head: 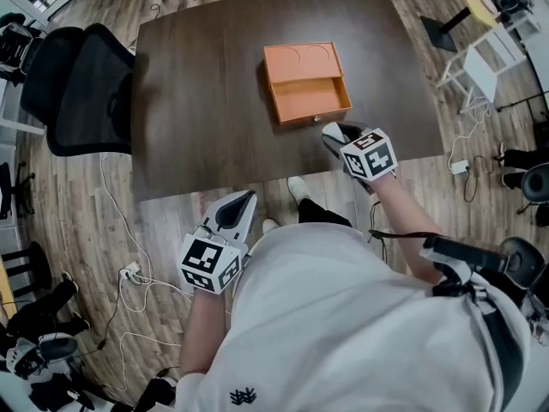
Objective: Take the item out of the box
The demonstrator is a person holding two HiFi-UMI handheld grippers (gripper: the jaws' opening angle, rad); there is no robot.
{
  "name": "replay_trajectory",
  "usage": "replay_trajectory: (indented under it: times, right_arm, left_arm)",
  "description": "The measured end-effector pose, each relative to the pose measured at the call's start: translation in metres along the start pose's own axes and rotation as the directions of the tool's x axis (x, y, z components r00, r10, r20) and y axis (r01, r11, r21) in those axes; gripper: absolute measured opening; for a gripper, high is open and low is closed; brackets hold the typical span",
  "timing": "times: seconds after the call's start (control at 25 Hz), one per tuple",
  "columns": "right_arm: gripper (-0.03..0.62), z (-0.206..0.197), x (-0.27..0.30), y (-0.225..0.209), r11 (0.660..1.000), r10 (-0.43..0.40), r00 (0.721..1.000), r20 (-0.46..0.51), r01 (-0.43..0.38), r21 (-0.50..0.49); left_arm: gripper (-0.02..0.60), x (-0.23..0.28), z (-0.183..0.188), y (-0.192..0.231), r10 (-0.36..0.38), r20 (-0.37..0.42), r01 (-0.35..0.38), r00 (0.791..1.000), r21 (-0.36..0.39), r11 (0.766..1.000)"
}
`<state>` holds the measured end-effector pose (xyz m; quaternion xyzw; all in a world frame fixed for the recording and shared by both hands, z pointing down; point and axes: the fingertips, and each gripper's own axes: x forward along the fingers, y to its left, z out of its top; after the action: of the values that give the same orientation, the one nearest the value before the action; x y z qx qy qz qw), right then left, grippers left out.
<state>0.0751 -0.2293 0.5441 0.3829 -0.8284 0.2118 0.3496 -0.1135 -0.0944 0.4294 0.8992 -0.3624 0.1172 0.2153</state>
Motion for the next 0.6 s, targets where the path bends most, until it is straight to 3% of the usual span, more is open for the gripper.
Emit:
replay_trajectory:
  times: [0.6]
  right_arm:
    - [0.175, -0.037, -0.078, 0.078, 1.000, 0.007, 0.998, 0.070, -0.009, 0.029]
  left_arm:
    - [0.011, -0.027, -0.026, -0.033, -0.086, -0.022, 0.087, 0.996, 0.034, 0.996]
